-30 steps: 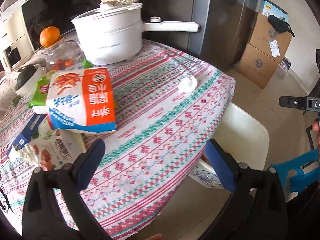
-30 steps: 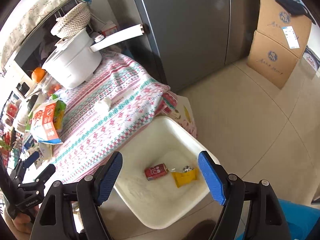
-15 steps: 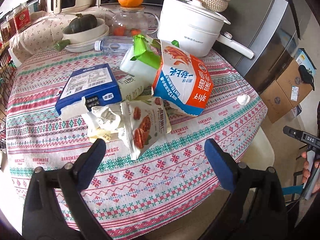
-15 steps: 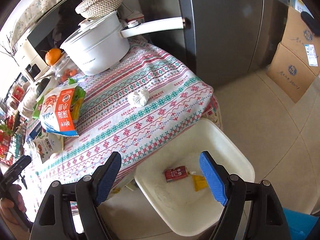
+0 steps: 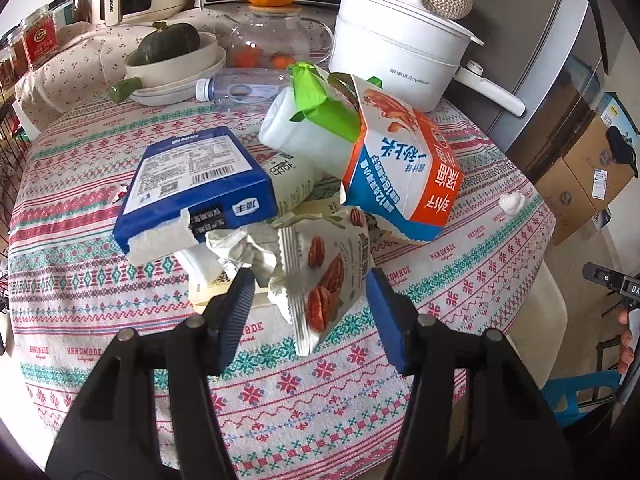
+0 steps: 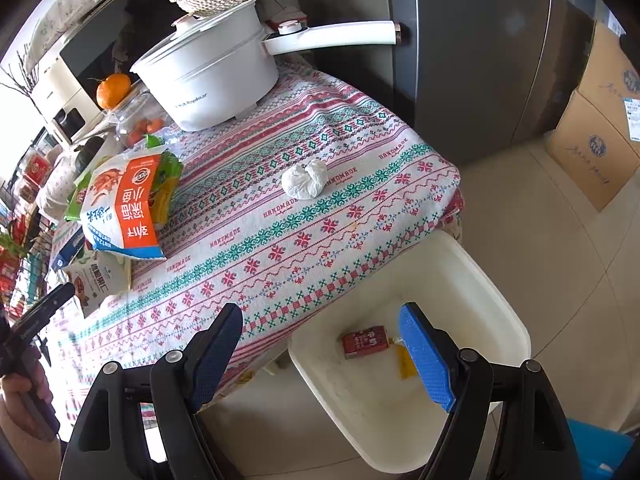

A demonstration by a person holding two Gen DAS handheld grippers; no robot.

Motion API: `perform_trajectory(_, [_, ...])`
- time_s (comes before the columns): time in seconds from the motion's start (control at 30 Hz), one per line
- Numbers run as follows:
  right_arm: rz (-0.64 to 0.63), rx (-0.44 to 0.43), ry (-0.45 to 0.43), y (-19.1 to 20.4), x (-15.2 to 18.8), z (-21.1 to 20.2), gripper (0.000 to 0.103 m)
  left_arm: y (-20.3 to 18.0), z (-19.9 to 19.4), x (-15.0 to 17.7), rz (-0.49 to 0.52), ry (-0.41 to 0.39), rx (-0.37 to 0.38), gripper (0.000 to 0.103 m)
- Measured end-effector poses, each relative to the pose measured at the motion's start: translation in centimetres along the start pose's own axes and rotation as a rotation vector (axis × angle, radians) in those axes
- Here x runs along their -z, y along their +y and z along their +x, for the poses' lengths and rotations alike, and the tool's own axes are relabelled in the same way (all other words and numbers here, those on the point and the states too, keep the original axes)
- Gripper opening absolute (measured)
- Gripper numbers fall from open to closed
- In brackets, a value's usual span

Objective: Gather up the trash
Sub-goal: 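Move the left gripper to the paper snack bag and grasp it, then grasp the white tissue ball with the right gripper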

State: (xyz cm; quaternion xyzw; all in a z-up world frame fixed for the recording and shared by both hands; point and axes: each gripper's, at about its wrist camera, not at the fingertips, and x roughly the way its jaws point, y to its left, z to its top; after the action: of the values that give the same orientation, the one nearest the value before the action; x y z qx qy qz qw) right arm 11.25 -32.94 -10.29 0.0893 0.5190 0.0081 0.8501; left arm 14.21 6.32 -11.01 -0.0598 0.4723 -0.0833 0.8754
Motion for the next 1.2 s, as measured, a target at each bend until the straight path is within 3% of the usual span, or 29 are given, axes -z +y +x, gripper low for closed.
perform_trajectory(0.07, [0.005,0.002,0.001,-0.3,0.0,-0.1,0.082,0.0,0.1,-0.1,0.001,0.003,0.014,0.046])
perform_trajectory(0.13, [0.011,0.004,0.002,-0.6,0.1,-0.1,0.082,-0.2,-0.1,0.0,0.002,0.000,0.035,0.044])
perform_trajectory(0.33, [0.016,0.006,0.003,-1.0,0.3,-0.2,0.082,-1.6,-1.3,0.1,0.027,-0.030,0.069,0.043])
perform_trajectory(0.6, [0.030,0.009,0.007,-1.6,0.4,-0.2,0.082,-2.7,0.0,0.2,0.049,0.015,0.096,0.041])
perform_trajectory(0.7, [0.035,0.005,0.008,-1.6,0.4,-0.2,0.082,-3.2,0.9,0.1,0.056,0.027,0.077,0.034])
perform_trajectory(0.77, [0.036,0.000,0.008,-1.5,0.4,-0.2,0.082,-3.1,1.7,0.0,0.039,0.042,0.056,0.019])
perform_trajectory(0.87, [0.036,0.000,0.008,-1.2,0.3,-0.1,0.082,-2.9,2.2,0.0,0.000,0.059,0.038,0.009])
perform_trajectory(1.2, [0.007,0.046,-0.012,-0.2,-2.4,2.5,0.082,-2.4,-2.8,0.0,-0.044,-0.031,0.071,0.005])
